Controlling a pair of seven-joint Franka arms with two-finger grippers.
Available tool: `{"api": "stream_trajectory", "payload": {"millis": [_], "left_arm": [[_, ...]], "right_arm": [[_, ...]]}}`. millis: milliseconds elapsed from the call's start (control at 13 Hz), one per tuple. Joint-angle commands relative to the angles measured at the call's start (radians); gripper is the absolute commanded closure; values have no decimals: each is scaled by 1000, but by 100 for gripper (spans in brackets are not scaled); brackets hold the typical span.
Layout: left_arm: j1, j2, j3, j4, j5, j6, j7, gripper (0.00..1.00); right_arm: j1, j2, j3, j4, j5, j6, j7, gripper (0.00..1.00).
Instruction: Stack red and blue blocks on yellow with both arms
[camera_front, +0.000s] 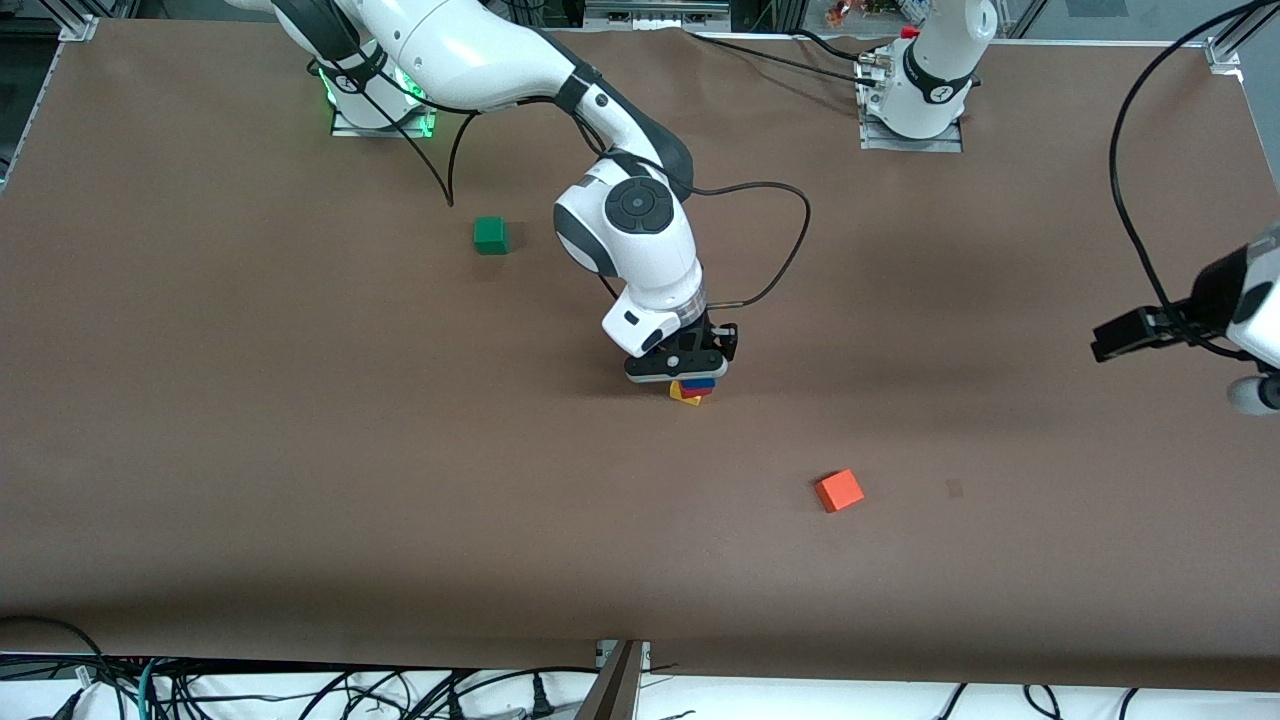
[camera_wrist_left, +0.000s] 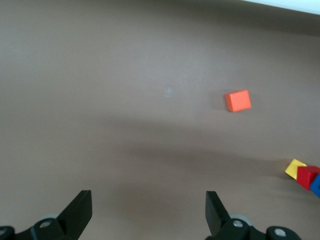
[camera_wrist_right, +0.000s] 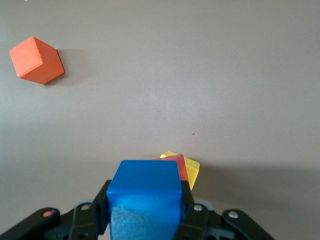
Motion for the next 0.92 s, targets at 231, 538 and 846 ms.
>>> {"api": "stream_trajectory", "payload": {"millis": [231, 538, 846], "left_arm": [[27, -217, 0, -331, -43, 139, 87, 0], [18, -188, -3, -319, -42, 141, 93, 0], [27, -169, -5, -296, -43, 141, 96, 0]], "right_arm": [[8, 15, -4, 45, -15, -37, 0, 53], [8, 10, -4, 45, -14, -73, 0, 53], [8, 12, -2, 47, -14, -63, 2, 34]]}}
